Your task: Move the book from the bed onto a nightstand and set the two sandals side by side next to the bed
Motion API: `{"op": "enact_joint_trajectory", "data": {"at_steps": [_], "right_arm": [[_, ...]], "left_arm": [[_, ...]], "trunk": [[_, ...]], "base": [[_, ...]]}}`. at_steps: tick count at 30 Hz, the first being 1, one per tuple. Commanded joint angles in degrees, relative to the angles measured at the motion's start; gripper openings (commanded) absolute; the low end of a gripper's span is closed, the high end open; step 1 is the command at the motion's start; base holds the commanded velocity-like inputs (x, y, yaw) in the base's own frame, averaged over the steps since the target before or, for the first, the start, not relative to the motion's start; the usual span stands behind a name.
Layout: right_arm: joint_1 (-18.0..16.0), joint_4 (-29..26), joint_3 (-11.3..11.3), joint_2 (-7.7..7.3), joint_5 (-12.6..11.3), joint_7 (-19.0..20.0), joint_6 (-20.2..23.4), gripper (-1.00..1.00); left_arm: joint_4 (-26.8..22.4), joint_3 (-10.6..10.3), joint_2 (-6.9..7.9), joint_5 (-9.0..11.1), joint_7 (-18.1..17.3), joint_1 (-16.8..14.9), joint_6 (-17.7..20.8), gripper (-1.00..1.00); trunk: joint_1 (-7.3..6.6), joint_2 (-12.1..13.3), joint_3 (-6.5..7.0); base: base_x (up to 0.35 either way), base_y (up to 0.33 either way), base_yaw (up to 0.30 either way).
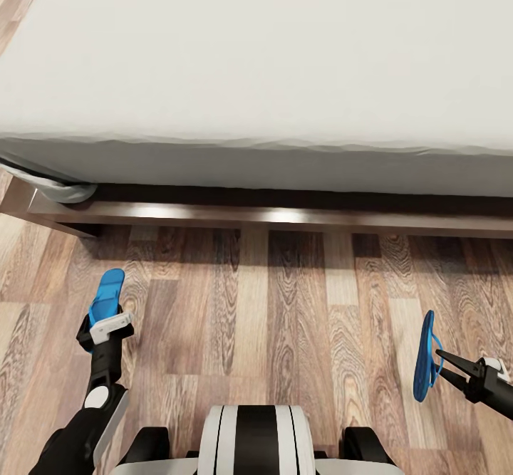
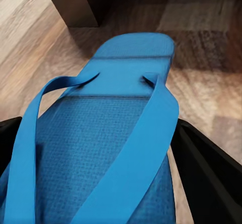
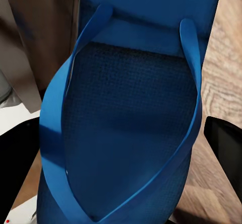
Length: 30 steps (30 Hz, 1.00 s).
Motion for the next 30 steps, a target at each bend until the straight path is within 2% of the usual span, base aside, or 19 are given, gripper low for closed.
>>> {"op": "enact_joint_trajectory", "data": {"at_steps": [1, 18, 24, 30], "right_arm": [[0.0, 0.0, 0.0, 0.0, 0.0, 0.2, 0.6, -1.0], [0.0, 0.0, 0.0, -0.01, 0.0, 0.2, 0.6, -1.0], [0.0, 0.0, 0.0, -0.01, 0.0, 0.2, 0.6, -1.0], [0.0, 0.0, 0.0, 0.0, 0.0, 0.2, 0.6, -1.0]], "left_arm": [[0.0, -0.1, 0.03, 0.4, 0.0, 0.0, -0.3, -1.0], [0.0, -0.2, 0.04, 0.2, 0.1, 0.0, -0.1, -1.0], [0.0, -0.1, 0.07, 0.2, 0.1, 0.0, -0.1, -1.0], [-0.1, -0.2, 0.08, 0.2, 0.1, 0.0, -0.1, -1.0]], "trunk": [[-0.01, 0.0, -0.02], [-0.01, 0.0, -0.02], [0.15, -0.1, -1.35], [0.15, -0.1, -1.35]], "base": [[0.0, 0.0, 0.0], [0.0, 0.0, 0.0], [0.0, 0.0, 0.0], [0.0, 0.0, 0.0]]}}
